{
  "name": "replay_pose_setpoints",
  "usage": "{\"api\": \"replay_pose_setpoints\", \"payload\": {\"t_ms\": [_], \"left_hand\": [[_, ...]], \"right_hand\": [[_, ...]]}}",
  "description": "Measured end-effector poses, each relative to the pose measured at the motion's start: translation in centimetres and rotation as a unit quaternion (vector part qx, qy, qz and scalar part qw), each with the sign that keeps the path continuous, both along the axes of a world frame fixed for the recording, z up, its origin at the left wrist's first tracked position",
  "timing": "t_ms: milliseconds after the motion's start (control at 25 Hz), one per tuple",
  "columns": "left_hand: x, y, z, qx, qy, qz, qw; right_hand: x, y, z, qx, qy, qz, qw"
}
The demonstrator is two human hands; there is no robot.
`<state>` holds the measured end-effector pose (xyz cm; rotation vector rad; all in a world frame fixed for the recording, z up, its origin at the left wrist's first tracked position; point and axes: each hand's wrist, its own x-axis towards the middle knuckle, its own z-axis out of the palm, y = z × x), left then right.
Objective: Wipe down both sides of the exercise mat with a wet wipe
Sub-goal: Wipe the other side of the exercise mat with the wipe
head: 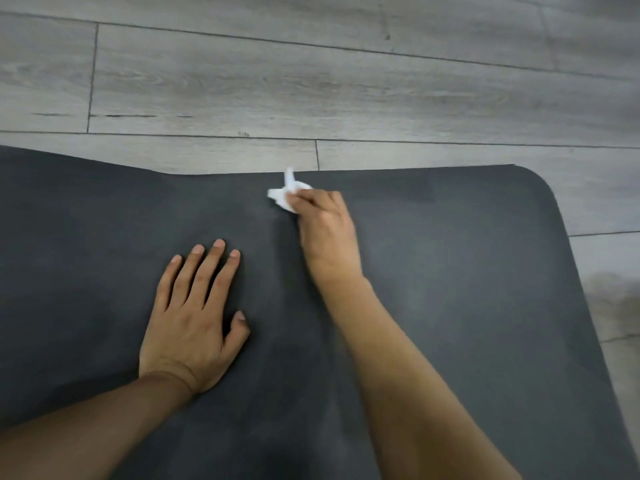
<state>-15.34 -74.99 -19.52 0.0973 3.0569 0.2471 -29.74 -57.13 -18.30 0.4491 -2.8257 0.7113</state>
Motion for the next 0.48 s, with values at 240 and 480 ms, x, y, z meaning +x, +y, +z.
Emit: {"api": "replay_pose_setpoints", "payload": {"t_ms": [240,480], "left_hand": [[-0.3,-0.1,0.1,-0.005,-0.013,-0.002,1.000],[-0.1,-0.3,0.0,-0.005,-0.020,-0.011,1.000]], "right_hand": [[-2.3,8.3,1.7,0.031,-0.065,-0.366,0.928],[4.9,-7.0,1.9,-0.001,-0.087,0.049,0.995]]}}
